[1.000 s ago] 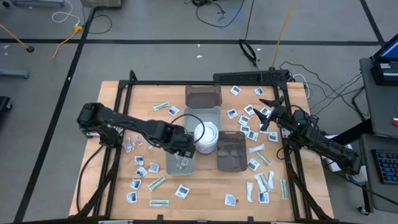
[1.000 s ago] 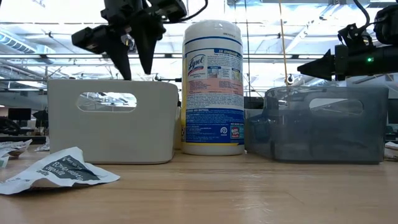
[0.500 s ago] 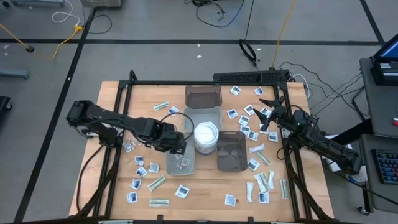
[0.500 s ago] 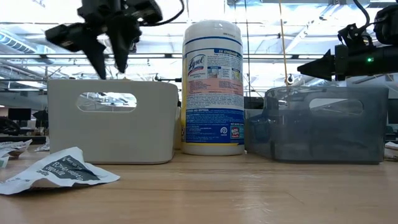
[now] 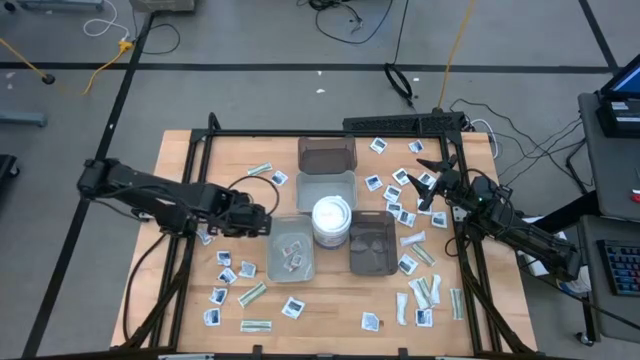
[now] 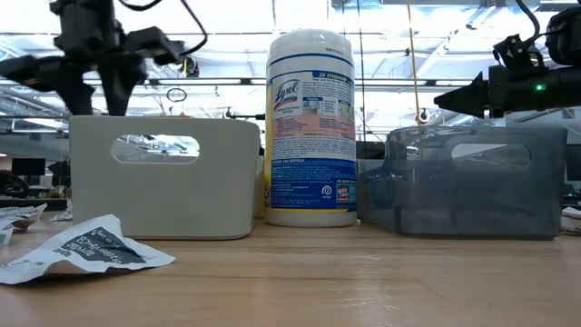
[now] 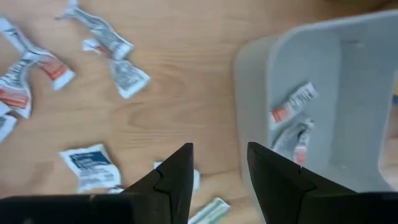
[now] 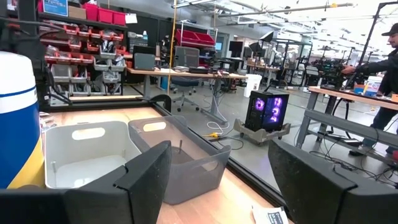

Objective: Pick & Place First Aid Supplies
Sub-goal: Put the ointment pack into the bottom gray bin

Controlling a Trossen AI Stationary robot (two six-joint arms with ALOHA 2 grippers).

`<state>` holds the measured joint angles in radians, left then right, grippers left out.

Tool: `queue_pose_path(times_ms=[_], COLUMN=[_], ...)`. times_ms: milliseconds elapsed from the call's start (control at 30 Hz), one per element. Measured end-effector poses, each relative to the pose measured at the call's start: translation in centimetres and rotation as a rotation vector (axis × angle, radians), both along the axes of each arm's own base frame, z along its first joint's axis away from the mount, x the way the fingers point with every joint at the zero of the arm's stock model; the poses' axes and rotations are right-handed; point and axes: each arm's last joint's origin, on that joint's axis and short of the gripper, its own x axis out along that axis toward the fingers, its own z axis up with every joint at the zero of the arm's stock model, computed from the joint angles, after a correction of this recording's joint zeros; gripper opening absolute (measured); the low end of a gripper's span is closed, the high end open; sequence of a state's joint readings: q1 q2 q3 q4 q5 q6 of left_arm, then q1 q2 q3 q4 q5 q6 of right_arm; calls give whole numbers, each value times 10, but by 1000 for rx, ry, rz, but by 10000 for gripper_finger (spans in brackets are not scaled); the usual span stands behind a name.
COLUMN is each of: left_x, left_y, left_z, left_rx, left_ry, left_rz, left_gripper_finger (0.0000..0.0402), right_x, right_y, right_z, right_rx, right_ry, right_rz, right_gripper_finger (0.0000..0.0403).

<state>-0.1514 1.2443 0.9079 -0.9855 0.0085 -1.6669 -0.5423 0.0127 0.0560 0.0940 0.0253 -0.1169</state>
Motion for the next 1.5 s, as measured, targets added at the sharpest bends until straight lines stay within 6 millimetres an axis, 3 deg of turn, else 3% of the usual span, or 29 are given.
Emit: queue_pose_path(times_ms=[333, 600, 1300, 1500], left_x=[-37, -49, -26, -16], left_y=[15, 16, 23, 23], left_z=[-13, -25, -82, -91], left_rx=[-27, -36, 8, 14], left_ry=[-4, 19, 268, 244], left_rz=[54, 90, 141, 120], left_gripper_finger=[154, 154, 154, 154], right_x=[0, 0, 0, 0], right_y=[0, 0, 0, 0], right_z=[0, 0, 0, 0], right_rx=[0, 0, 0, 0], right_ry=[0, 0, 0, 0], right_rz=[0, 0, 0, 0], right_gripper_finger=[263, 263, 263, 263])
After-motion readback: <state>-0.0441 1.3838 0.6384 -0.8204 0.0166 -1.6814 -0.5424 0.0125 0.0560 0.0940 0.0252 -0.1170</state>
